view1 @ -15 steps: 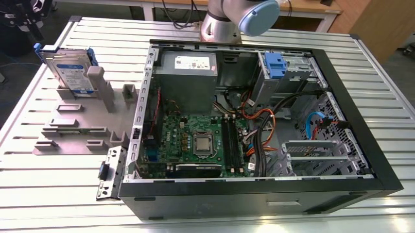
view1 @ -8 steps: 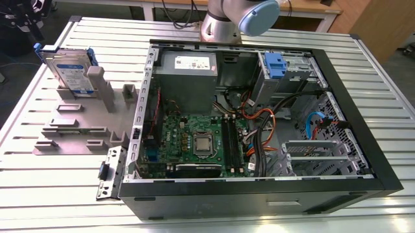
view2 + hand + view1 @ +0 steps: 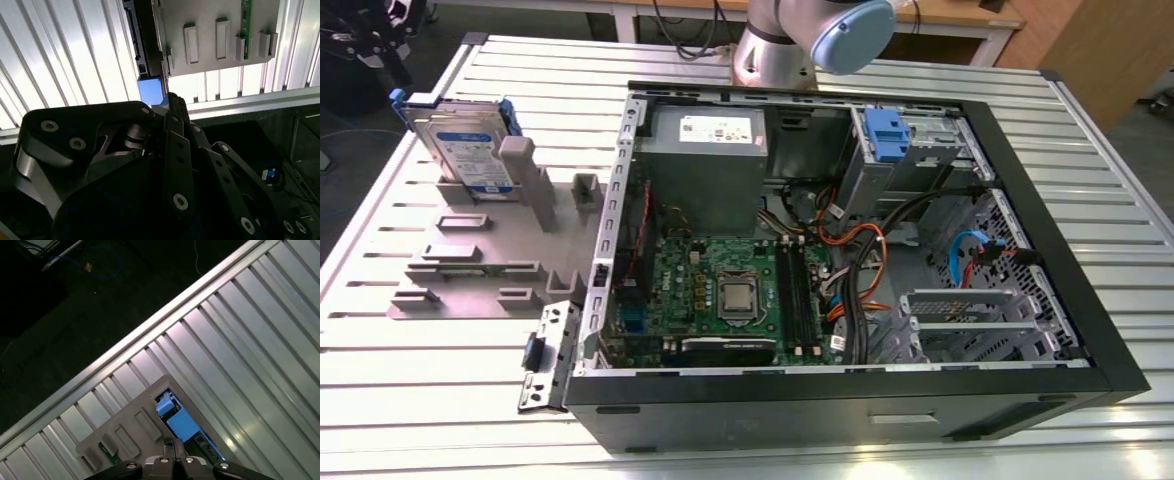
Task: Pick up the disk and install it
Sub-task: 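Pick up the disk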
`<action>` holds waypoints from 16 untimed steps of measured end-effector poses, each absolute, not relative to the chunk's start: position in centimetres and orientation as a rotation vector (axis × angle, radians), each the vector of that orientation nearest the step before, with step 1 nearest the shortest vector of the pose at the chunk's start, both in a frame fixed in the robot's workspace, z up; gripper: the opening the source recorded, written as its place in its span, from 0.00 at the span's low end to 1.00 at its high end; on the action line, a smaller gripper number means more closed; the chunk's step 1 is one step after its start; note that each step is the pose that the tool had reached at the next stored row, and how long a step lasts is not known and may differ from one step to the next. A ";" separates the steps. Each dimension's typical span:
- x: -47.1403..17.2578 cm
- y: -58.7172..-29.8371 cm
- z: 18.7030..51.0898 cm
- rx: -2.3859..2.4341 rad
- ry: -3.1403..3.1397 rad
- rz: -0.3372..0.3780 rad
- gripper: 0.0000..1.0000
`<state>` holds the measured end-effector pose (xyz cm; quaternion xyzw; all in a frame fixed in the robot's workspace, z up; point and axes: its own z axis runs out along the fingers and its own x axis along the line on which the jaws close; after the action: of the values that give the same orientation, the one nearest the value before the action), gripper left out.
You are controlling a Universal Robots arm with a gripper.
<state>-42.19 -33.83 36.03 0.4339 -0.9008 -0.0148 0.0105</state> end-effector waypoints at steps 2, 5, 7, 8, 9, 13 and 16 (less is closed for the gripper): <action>-42.2 -33.8 36.0 1.378 -2.800 -0.045 0.11; -42.3 -33.6 35.9 1.385 -2.800 -0.044 0.11; -42.3 -33.3 35.9 1.386 -2.800 -0.043 0.11; -42.3 -33.3 35.9 1.388 -2.799 -0.043 0.11; -42.3 -33.2 35.8 1.391 -2.798 -0.043 0.11; -42.3 -33.2 35.8 1.472 -2.755 -0.042 0.11; -42.3 -33.2 35.7 1.546 -2.714 -0.041 0.11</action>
<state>-42.32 -33.21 35.68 0.4948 -0.8689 -0.0131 0.0090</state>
